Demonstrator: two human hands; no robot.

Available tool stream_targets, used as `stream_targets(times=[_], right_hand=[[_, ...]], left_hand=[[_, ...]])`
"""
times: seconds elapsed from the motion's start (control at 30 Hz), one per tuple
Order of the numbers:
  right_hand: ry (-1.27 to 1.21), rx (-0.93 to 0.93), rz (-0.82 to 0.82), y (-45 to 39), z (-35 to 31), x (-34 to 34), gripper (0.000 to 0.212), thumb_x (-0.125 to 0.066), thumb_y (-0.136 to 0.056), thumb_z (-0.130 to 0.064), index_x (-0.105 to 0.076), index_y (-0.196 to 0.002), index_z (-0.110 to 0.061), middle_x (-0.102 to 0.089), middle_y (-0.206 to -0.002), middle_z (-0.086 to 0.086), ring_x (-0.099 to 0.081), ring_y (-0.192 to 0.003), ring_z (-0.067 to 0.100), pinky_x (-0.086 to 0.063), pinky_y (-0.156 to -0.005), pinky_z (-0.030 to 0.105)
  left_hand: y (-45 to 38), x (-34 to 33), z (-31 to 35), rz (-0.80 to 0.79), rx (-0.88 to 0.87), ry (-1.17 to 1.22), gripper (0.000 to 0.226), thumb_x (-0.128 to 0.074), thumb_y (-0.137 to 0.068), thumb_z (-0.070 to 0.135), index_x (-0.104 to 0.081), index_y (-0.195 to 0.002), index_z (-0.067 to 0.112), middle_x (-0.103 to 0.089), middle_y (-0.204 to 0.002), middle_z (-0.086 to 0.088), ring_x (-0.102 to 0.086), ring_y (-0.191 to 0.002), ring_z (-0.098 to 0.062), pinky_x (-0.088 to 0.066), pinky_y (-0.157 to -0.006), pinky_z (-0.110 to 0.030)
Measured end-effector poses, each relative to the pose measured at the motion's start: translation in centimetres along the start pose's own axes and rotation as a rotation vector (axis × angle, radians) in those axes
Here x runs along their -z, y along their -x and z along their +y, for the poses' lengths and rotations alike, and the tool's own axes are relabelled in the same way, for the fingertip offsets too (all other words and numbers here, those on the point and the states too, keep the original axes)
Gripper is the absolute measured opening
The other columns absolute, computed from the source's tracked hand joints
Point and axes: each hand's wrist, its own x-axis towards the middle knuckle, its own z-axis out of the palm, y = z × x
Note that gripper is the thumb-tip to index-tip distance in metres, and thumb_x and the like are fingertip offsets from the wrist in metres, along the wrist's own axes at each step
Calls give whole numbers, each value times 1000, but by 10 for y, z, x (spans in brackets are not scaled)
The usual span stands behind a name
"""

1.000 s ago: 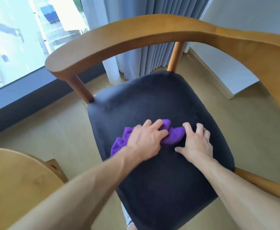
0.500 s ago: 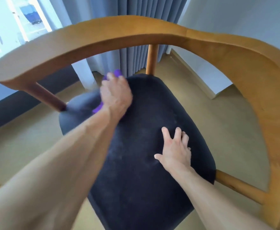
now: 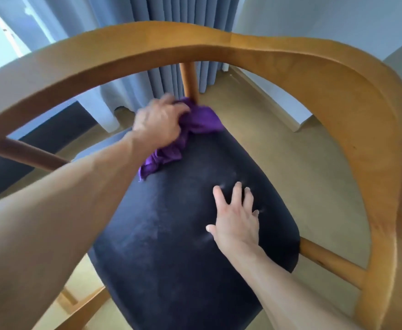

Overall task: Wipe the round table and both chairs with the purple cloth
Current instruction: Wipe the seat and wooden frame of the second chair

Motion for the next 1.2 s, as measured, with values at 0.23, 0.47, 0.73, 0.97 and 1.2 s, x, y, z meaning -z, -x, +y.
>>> stream_targets(times=[0.23,0.47,0.73,0.97,1.2], right_hand=[[26,42,-18,0,1,2,88,-75,-79,-47,-16,-144,-35,-3,-159,18,-3,-147,40,-38,-103,63],[51,88,-49,9,9,4,72,-61,-87,-55,-25,-146,-35,-7,-159,13,2,-148,37,-33,-110,59],[89,78,-92,9,6,9,88,-59,-89,-56,-1,-152,-35,11,-160,16,7,-149,38,-32,-111,59],[39,58,-156,11,4,19,86,-62,-90,-49,-5,-153,-37,12,-162,14,9,-150,36,-27,-114,61],[-140,112,-107,39,10,23,56,-53,-94,-25,-37,-146,-31,-13,-162,3,-15,-149,25,-35,-109,44]], left_hand=[[11,-15,99,-2,116,19,34,-57,-88,24,-62,-120,30,-52,-128,-2,-52,-111,-32,-43,-75,-39],[51,-33,131,-134,-281,139,39,-57,-88,28,-61,-123,44,-50,-133,15,-51,-114,-21,-41,-71,-34],[152,-24,-44,157,456,31,33,-45,-92,18,-50,-123,28,-46,-121,-11,-52,-105,-41,-45,-69,-50],[268,-51,4,186,848,169,25,-48,-91,18,-56,-115,19,-48,-122,-19,-51,-100,-42,-47,-77,-51],[300,-72,119,80,572,312,26,-51,-90,27,-59,-115,29,-47,-127,-4,-51,-99,-29,-47,-64,-38]])
